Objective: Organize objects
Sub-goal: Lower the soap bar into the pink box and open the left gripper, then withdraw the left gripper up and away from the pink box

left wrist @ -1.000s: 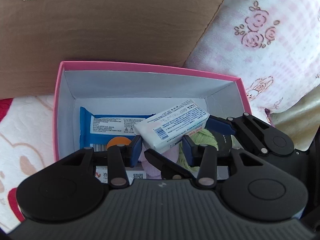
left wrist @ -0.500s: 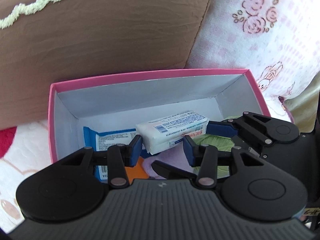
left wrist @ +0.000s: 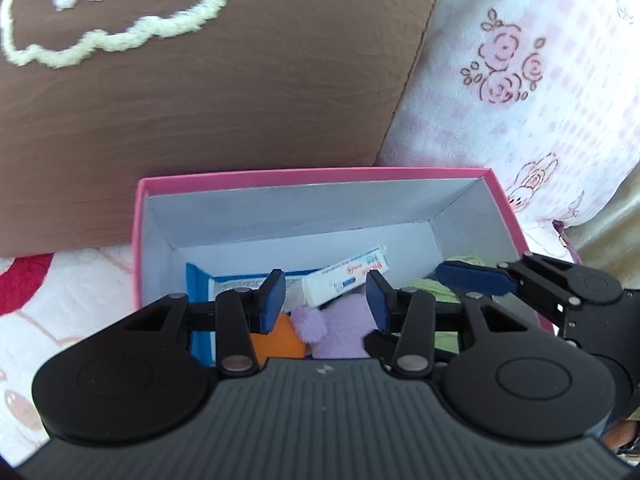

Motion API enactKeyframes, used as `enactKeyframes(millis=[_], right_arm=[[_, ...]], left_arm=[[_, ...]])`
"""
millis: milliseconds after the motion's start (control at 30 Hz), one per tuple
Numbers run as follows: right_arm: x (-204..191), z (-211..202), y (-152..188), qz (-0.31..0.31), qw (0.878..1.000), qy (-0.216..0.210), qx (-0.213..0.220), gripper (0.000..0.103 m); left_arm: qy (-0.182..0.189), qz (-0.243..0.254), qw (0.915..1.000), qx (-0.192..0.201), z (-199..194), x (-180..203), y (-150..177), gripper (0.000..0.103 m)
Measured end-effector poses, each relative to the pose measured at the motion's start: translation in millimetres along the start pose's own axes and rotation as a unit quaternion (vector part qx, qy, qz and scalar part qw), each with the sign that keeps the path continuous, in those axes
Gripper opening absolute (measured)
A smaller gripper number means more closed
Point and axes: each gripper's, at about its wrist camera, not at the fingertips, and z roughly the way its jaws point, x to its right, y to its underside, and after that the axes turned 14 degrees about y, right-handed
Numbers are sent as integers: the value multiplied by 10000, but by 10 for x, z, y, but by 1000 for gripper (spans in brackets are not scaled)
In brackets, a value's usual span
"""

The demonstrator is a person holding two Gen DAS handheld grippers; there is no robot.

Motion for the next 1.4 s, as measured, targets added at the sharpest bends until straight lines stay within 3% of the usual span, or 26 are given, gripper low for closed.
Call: enactKeyframes(millis=[233,333,500,600,767,900,1000,1133,1267,1400], right_arm=[[-4,-266,143,-127,9997,194,36,82],[-39,-409,217,-247,9997,-69,47,82],[-150,-666,337,-362,9992,-128,125,82],[-222,-826,391,-456,9987,-8,218,82],[-258,-1084,472,-421,9964,557,474,82],[-197,-1287,510,-189,9958,729,515,82],[-181,-1442,528,-64,9952,764,615,82],[-199,-1613,586,91,9945,768,705,82],[-238,-1755,688,155,9942,820,675,82],[-266,-1897,785,210,9940,873,627,82]], left_arm=[[-32,-137,9999,7,-211,-31,130,43],[-4,27,10000,75,-304,30,222,43],[-133,220,9997,26,-491,221,387,43],[-238,401,9989,73,-635,359,472,43],[186,329,9990,233,-931,477,582,46],[86,406,9988,271,-1126,596,661,47],[-318,741,9947,641,-1267,749,779,50],[-225,533,9962,654,-1396,810,907,52],[-679,504,9938,719,-1563,895,1075,56],[-733,276,9948,652,-1670,890,1247,57]])
